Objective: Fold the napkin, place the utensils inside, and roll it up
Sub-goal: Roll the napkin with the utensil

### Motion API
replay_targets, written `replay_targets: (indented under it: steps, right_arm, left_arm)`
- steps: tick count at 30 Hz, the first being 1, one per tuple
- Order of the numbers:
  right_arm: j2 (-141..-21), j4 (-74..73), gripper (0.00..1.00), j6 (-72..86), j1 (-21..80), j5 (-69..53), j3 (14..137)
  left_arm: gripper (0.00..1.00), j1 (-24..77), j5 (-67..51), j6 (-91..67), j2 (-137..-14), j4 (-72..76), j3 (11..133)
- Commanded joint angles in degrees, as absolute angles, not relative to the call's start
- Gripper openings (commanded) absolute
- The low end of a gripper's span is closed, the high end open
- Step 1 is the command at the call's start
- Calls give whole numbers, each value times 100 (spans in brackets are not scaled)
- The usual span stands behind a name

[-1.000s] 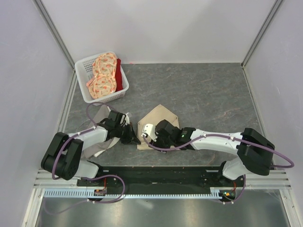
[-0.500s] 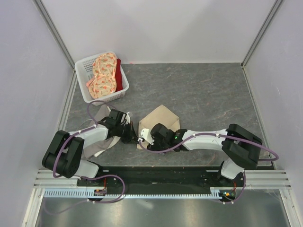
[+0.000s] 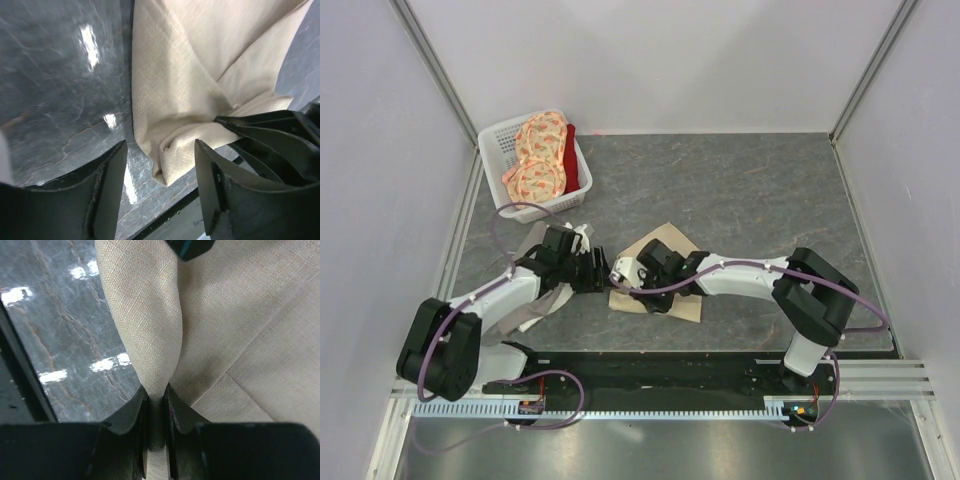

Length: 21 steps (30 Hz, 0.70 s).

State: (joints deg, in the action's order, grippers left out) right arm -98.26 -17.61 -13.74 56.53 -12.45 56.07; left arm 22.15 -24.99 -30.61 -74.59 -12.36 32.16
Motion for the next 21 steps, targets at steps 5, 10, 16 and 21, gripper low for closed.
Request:
replay_targets:
  steps: [5,10,16,21]
  right_arm:
    - [-10642,-2777,20,-1169,4914,-3716,6195]
    - [-11178,-3040,19,-1011,4509,-4963,6530]
    - [-11767,-3392,19,-1081,4210,-5589,6882]
    - [-12172,-3533,18,-1152,3973,-6011,7014]
  left_arm:
    - [66,2232,-2047,-3120,-6548,-985,2708]
    - [67,2250,-2250,-3173,-6215,-511,2435]
    - [67,2259,-2276,-3182,-6293,-203,2276]
    - [65,2276,-2338,-3155,-6557,-18,2259]
